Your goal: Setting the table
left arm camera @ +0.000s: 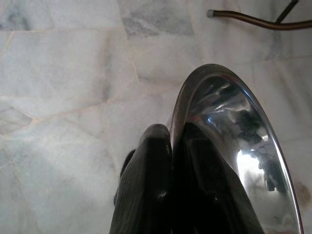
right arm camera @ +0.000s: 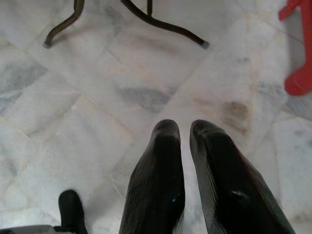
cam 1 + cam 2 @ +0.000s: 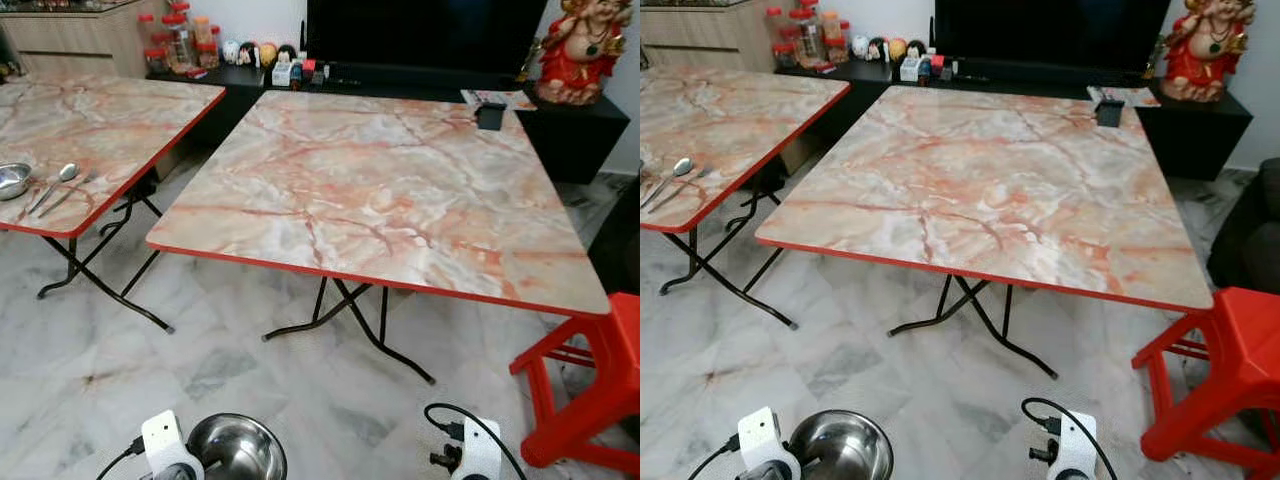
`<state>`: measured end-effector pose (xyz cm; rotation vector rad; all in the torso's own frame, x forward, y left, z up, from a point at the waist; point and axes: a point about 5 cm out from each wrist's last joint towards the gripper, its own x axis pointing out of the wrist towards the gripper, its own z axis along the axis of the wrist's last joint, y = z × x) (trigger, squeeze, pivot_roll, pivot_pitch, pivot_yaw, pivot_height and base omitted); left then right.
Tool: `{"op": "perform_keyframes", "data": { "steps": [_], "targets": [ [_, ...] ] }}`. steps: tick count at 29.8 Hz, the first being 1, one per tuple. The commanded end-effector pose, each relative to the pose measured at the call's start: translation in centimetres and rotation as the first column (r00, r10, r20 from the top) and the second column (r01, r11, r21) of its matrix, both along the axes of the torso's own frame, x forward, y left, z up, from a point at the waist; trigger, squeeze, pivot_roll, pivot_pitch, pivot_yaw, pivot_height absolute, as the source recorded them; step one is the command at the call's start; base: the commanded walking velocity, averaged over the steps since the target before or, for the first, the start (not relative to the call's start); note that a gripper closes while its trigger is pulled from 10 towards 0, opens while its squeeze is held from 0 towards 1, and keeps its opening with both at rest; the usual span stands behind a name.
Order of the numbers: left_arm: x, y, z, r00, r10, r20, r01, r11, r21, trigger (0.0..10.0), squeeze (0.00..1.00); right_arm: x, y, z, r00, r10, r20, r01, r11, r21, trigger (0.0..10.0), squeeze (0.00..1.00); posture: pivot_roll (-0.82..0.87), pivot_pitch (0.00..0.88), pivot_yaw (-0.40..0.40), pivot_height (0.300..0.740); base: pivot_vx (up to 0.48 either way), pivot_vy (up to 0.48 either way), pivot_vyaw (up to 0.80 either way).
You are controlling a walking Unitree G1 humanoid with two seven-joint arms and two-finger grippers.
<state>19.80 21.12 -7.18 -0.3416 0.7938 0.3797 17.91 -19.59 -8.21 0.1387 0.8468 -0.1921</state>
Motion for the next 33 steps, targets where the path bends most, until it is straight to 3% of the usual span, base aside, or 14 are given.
{"op": "perform_keyframes", "data": {
  "steps": [1,33],
  "targets": [
    [0.56,-0.07,0.28,1.000,-0.012,0.014,0.012,1.000,-0.003,10.0,0.00,-0.07,-0.08,-0.01,1.000,-0.002,0.000,0.002,1.000,-0.006,10.0,0.00,-0.05,0.000,-0.009,0.740,0.300,0.000,0.00],
    [0.74,-0.83,0.25,0.999,-0.036,0.024,0.036,0.999,-0.028,10.0,0.00,0.09,0.11,0.01,1.000,-0.003,-0.002,0.003,1.000,0.008,10.0,0.00,-0.04,0.000,-0.017,0.740,0.300,0.000,-0.04]
  ]
}}
